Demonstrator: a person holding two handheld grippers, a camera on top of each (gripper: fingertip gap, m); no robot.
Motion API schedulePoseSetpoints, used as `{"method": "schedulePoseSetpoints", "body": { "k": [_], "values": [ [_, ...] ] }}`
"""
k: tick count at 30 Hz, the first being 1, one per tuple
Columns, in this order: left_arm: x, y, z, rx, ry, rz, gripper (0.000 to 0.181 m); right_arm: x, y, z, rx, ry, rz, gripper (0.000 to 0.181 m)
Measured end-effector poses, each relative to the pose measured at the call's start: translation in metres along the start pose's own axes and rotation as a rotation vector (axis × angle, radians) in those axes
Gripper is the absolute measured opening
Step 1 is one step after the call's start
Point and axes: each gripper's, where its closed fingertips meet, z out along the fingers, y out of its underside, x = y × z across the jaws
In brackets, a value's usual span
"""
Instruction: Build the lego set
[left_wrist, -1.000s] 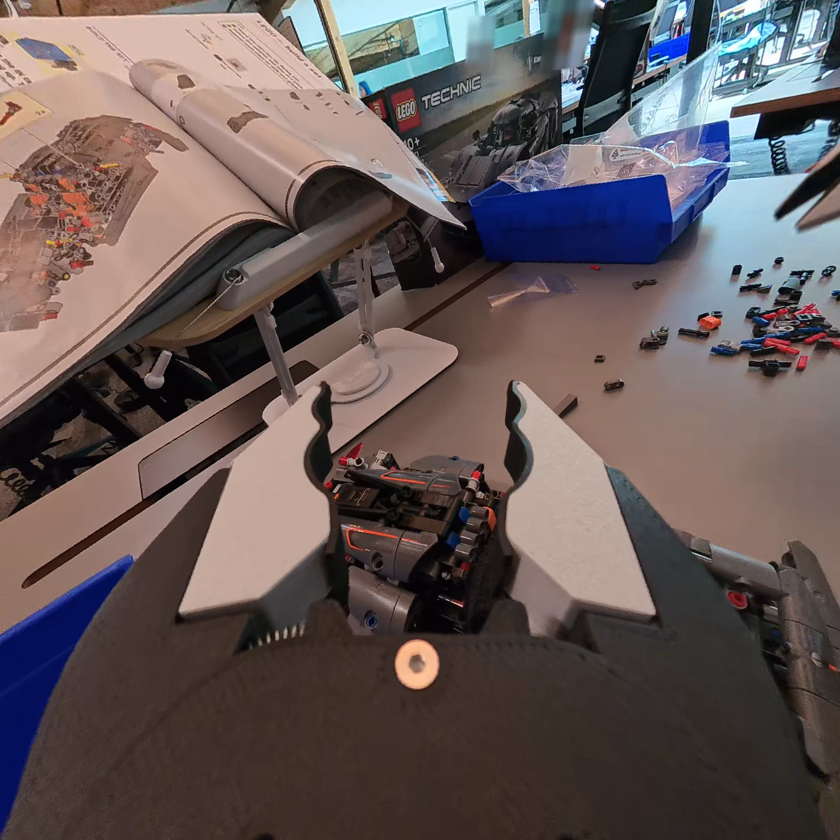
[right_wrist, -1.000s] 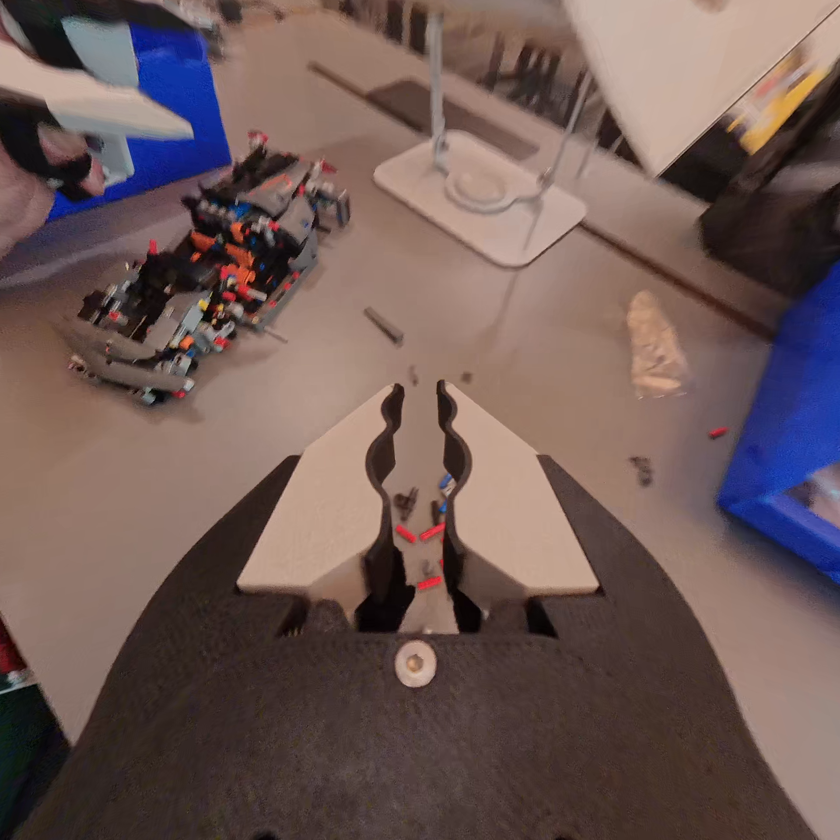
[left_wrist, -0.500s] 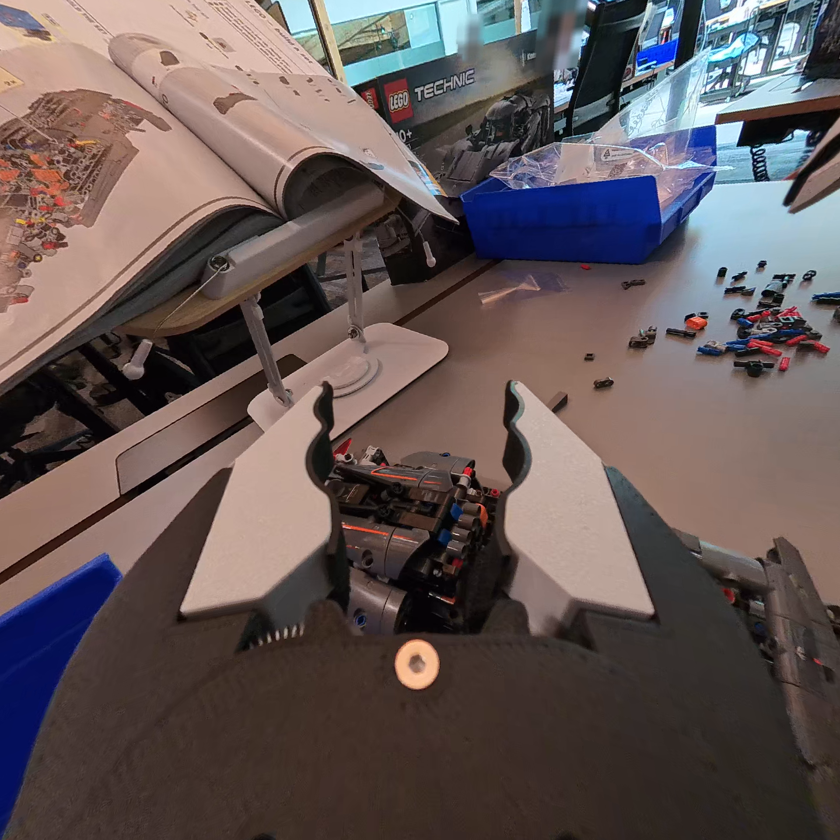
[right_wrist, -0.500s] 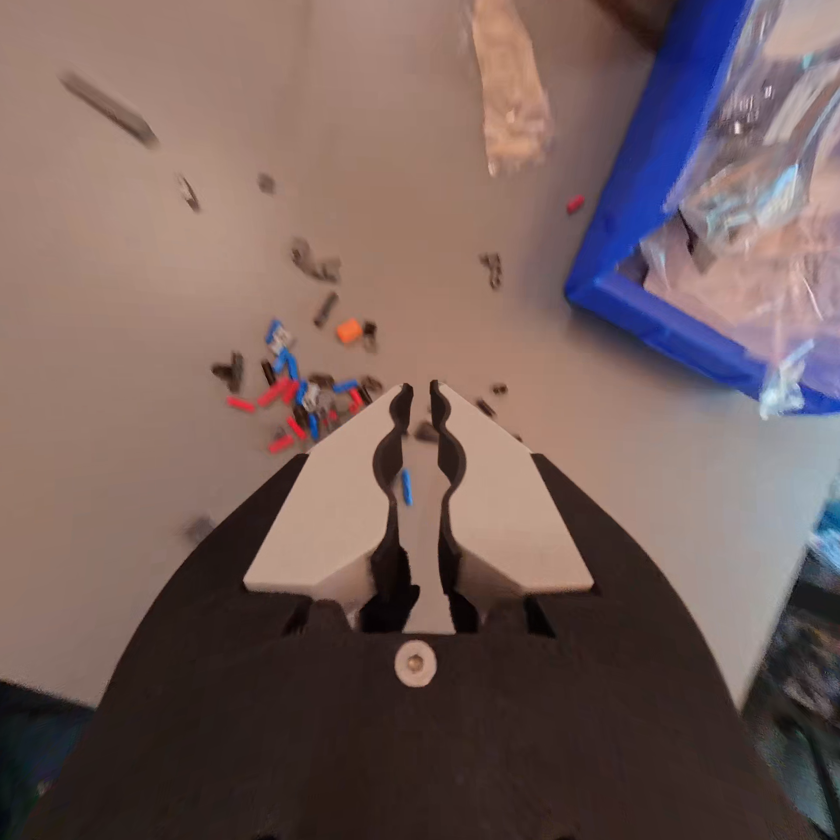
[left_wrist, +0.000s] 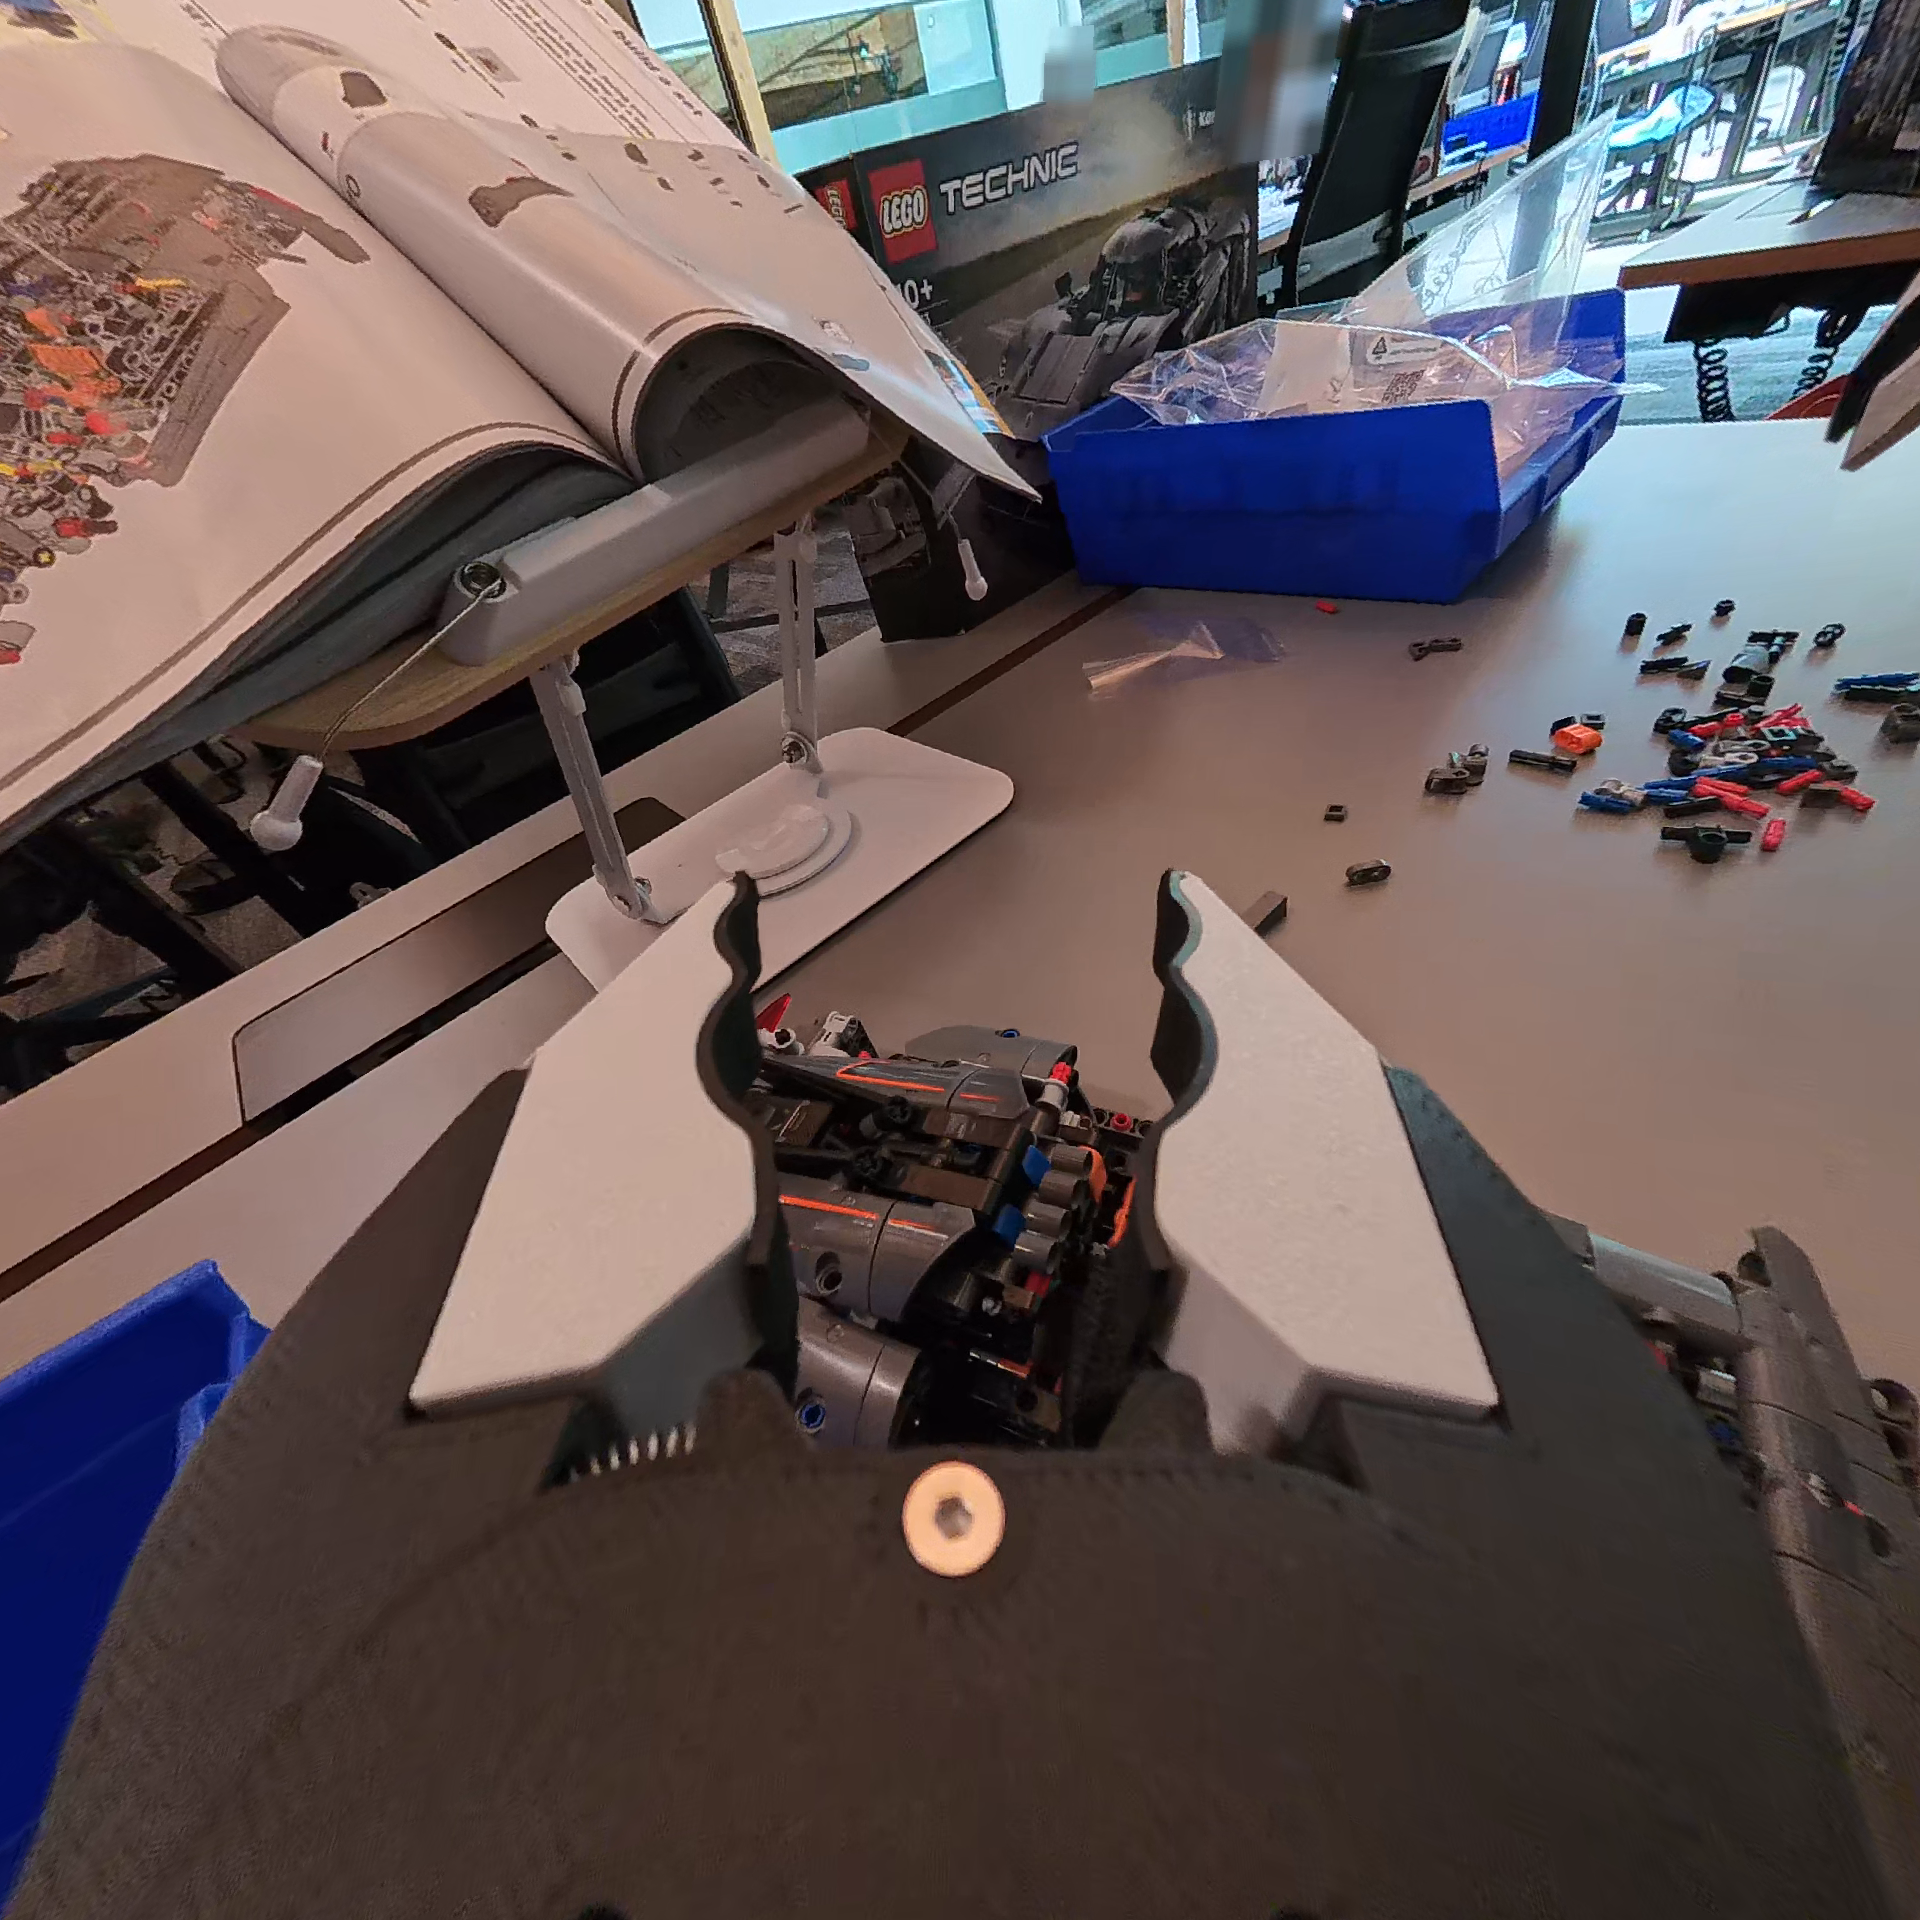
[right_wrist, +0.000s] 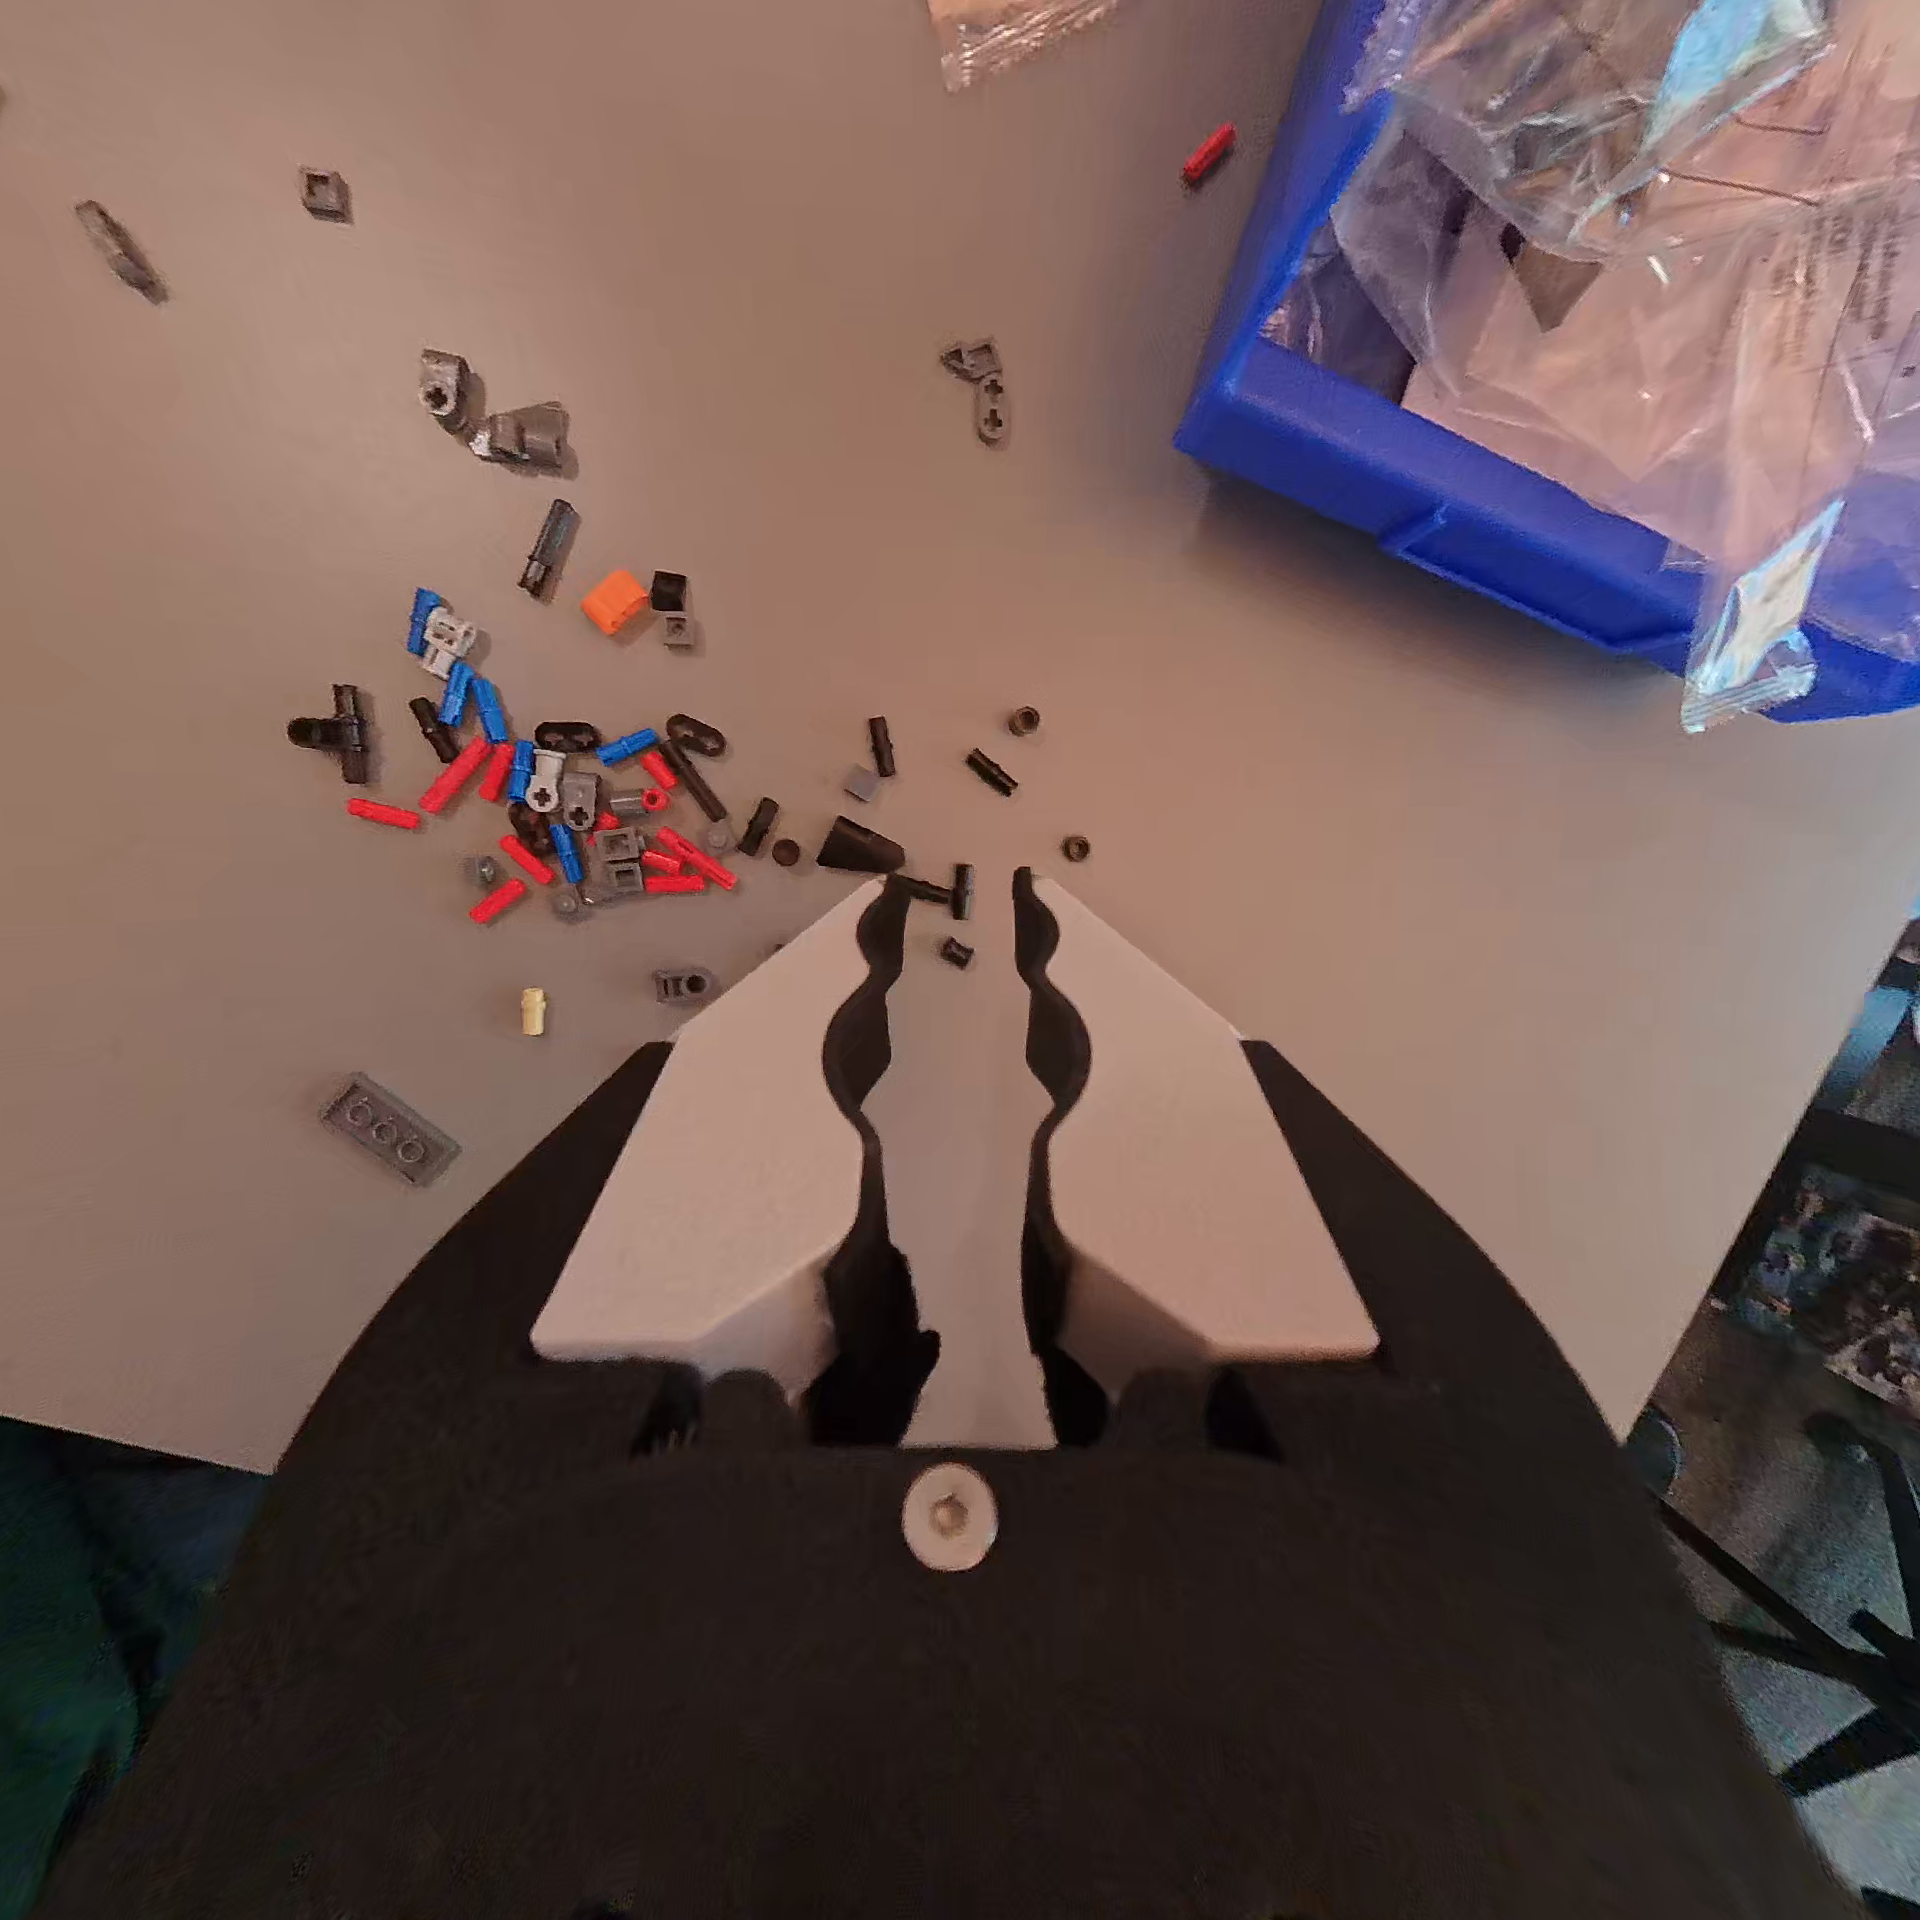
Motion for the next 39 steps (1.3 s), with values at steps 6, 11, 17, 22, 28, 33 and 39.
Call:
{"method": "schedulePoseSetpoints", "body": {
  "k": [6, 11, 17, 22, 28, 33, 39],
  "values": [
    [-0.019, -0.008, -0.008, 0.065, -0.060, -0.071, 0.080, -0.005, -0.006, 0.002, 0.014, -0.015, -0.018, 0.021],
    [-0.034, -0.015, -0.018, 0.132, -0.062, -0.182, 0.082, -0.004, -0.006, 0.004, 0.014, -0.022, -0.019, 0.021],
    [-0.036, -0.012, -0.017, 0.130, -0.051, -0.215, 0.082, -0.004, -0.006, 0.004, 0.022, -0.031, -0.018, 0.021],
    [-0.032, -0.011, -0.015, 0.117, -0.046, -0.193, 0.082, 0.010, -0.005, 0.002, 0.020, 0.011, 0.009, 0.021],
    [-0.029, -0.012, -0.014, 0.117, -0.037, -0.190, 0.081, 0.040, -0.017, -0.011, 0.069, 0.077, 0.087, 0.019],
    [-0.029, -0.010, -0.013, 0.106, -0.039, -0.178, 0.080, 0.034, -0.028, -0.008, 0.080, 0.048, 0.064, 0.021],
    [-0.028, -0.010, -0.013, 0.106, -0.033, -0.181, 0.080, 0.020, -0.029, 0.002, 0.052, 0.003, 0.029, 0.019]
  ]
}}
